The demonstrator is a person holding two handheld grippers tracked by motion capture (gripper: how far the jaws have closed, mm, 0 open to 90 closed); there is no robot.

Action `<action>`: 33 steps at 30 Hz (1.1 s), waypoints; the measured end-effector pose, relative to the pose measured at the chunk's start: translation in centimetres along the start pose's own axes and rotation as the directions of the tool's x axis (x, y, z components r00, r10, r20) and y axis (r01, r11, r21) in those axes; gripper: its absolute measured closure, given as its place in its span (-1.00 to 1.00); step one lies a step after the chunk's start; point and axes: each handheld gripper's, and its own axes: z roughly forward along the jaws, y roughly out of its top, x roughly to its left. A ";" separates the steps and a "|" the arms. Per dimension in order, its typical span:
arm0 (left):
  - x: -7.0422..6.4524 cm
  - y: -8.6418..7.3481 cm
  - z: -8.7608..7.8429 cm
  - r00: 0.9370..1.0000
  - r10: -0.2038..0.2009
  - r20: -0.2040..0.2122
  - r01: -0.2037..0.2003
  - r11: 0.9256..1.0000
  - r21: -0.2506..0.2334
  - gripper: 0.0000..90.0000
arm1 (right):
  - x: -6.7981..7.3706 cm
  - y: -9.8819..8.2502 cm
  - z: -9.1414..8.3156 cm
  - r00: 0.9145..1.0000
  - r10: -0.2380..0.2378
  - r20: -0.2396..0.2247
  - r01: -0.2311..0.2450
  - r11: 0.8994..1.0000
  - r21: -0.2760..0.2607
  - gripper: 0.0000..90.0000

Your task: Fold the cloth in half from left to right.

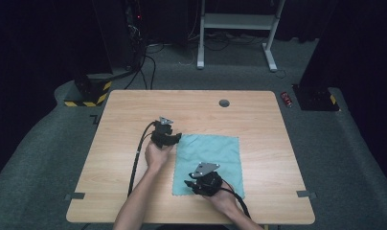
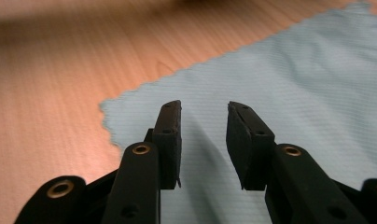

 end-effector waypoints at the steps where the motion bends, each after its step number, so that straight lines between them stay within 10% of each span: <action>1: 0.0 0.0 0.1 1.000 -0.003 -0.001 0.003 1.000 -0.005 0.16 | 0.3 0.1 0.1 1.000 -0.004 -0.007 0.004 1.000 0.000 0.46; 12: -0.5 -0.5 1.2 0.997 0.062 -0.047 -0.060 0.996 0.060 0.27 | 4.0 1.7 2.1 0.991 -0.101 -0.086 0.101 0.995 0.000 0.45; 25: -1.2 0.2 1.7 0.996 0.082 -0.023 -0.080 0.994 0.077 0.62 | 5.4 1.4 2.7 0.985 -0.167 -0.033 0.168 0.985 0.030 0.86; 33: -0.9 0.4 2.1 1.000 0.015 0.015 -0.016 0.998 0.068 0.99 | 5.5 1.3 2.7 0.985 -0.173 -0.013 0.174 0.984 0.030 1.00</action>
